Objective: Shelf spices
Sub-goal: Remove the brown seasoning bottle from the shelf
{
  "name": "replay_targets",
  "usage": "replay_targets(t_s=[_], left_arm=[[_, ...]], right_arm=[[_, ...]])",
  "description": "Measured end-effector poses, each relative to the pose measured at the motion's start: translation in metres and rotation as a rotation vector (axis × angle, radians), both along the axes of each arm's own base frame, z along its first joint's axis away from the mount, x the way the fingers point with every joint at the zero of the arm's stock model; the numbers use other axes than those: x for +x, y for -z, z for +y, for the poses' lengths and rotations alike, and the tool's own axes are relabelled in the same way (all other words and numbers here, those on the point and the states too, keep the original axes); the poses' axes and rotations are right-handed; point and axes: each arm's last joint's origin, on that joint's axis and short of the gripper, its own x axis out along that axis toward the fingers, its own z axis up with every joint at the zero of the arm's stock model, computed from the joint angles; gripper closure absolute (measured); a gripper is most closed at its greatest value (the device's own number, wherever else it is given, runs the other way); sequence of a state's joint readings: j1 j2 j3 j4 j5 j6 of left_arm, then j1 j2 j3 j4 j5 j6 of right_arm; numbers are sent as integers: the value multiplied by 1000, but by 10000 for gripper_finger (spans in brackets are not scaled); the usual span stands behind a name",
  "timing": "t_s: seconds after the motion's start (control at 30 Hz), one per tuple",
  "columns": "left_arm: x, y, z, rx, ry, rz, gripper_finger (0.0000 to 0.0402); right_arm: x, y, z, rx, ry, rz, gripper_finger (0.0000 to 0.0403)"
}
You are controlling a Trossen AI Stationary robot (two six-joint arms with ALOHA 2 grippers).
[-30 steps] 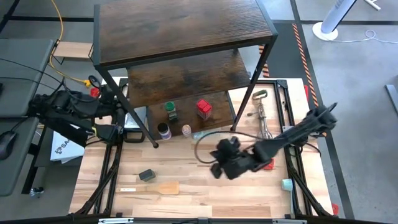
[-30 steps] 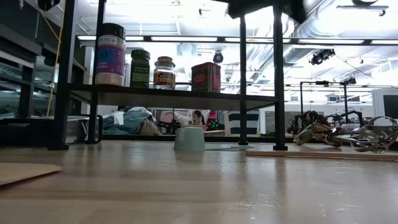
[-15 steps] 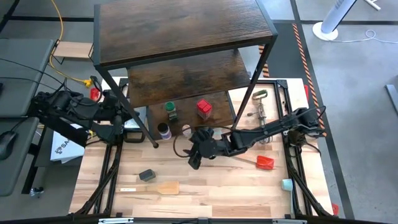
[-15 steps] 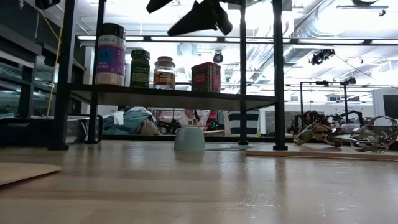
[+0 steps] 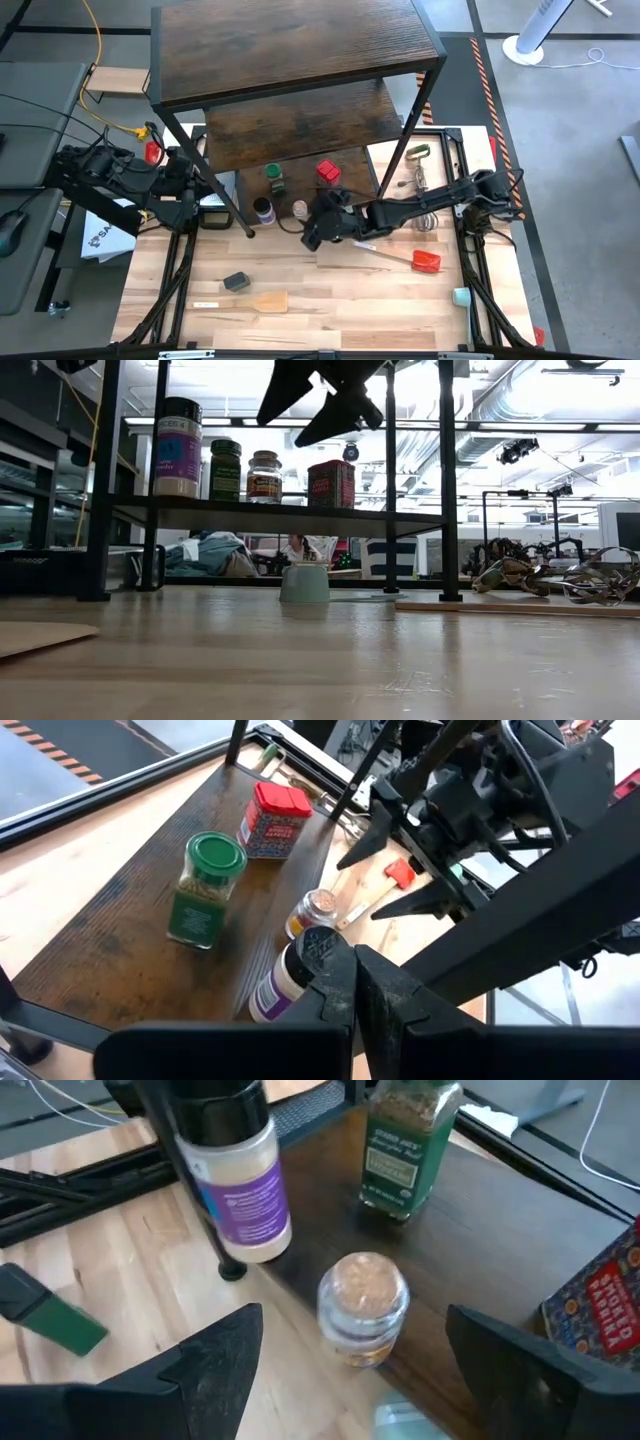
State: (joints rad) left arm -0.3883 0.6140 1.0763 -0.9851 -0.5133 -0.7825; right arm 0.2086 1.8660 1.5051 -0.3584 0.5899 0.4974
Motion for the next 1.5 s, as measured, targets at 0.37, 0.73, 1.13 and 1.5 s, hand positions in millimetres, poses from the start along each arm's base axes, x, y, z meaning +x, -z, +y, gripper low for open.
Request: replay_targets(t_s=[0.37,0.73,1.13,1.5], left_arm=[[0,0,0,-1,5,7,401],[-1,1,1,-1,-29,3,401],[-1,0,3,26,-79,-8,401],[-1,1,3,27,-71,4,401]], right_arm=[[18,19,-20,-18,-47,18,90],[29,47,-34,19,-69,90,91],[28,44,-35,-39,-79,106,234],[-36,-14,31,33,-191,185,234]])
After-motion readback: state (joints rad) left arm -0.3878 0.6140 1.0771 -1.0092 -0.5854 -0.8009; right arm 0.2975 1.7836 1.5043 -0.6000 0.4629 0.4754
